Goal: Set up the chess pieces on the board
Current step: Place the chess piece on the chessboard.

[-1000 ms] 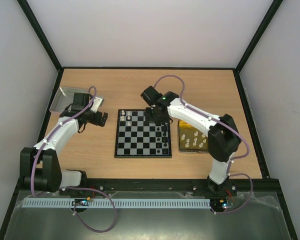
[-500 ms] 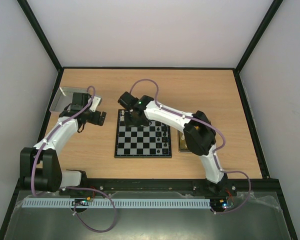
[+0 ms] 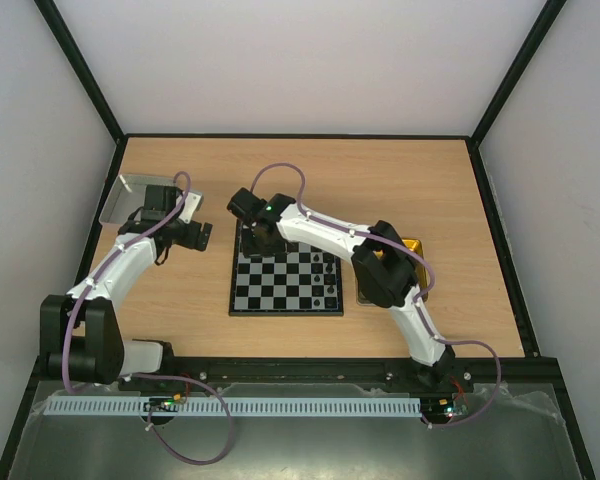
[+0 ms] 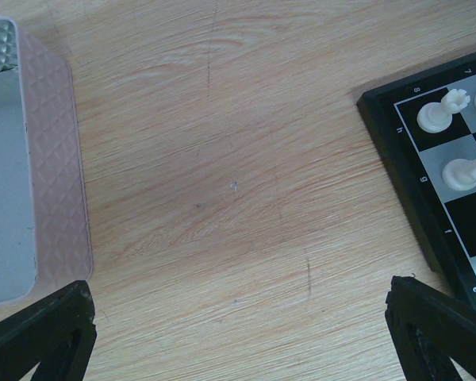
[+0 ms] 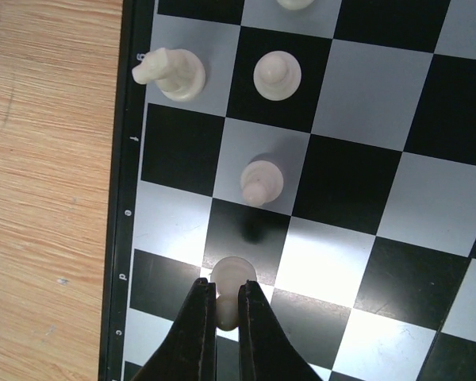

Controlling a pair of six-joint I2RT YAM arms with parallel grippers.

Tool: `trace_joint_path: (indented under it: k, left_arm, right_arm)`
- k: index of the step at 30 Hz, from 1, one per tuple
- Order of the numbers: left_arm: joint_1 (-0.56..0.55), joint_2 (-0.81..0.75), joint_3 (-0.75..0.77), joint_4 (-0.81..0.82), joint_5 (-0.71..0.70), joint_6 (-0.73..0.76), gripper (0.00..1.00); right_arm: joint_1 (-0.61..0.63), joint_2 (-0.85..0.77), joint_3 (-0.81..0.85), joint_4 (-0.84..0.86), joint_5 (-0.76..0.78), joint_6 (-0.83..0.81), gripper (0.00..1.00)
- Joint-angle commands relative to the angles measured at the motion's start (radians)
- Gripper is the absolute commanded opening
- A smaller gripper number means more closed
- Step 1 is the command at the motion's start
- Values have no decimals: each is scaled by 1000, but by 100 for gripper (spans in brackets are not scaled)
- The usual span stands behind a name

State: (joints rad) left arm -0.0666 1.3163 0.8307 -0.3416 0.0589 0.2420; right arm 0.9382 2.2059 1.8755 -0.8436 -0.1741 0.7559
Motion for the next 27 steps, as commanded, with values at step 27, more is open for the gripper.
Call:
trace_joint_path:
  k: [27]
  left_arm:
    - [8,9,-8,9,5,-1,100]
  right_arm:
    - [7,59,45,-37,9,-22,5]
